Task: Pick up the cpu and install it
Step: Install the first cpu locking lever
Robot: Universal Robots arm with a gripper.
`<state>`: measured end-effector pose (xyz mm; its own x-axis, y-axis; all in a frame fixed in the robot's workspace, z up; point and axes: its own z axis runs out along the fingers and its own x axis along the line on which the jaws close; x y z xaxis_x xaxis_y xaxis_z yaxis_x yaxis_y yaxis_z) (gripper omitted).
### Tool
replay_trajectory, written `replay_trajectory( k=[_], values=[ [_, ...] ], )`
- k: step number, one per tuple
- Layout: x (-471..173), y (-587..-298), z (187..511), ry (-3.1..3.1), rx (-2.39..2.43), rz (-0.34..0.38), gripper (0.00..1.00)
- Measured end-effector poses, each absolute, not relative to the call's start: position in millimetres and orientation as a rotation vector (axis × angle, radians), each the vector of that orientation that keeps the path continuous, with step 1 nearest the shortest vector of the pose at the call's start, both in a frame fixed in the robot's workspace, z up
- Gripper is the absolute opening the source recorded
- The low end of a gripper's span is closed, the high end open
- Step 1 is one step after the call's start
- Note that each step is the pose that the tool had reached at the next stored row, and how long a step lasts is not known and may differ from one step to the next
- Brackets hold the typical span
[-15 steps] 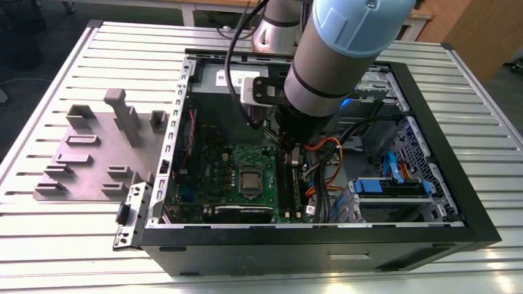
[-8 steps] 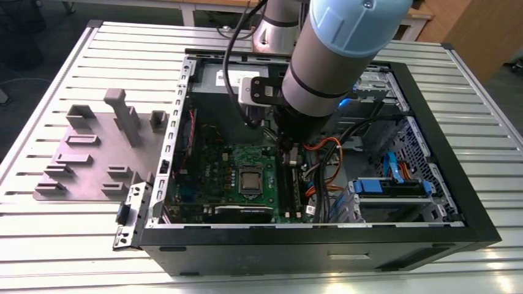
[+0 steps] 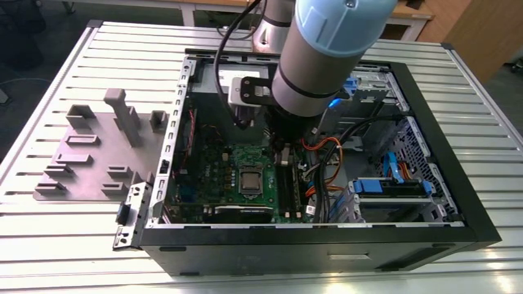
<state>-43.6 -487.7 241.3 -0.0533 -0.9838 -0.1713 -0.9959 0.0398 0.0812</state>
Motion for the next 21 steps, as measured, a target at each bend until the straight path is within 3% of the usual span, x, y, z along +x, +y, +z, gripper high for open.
replay_trajectory(
  k=[21],
  values=[
    [-48.3,-487.8,237.9,2.194,-2.138,0.275,0.11]
  ],
)
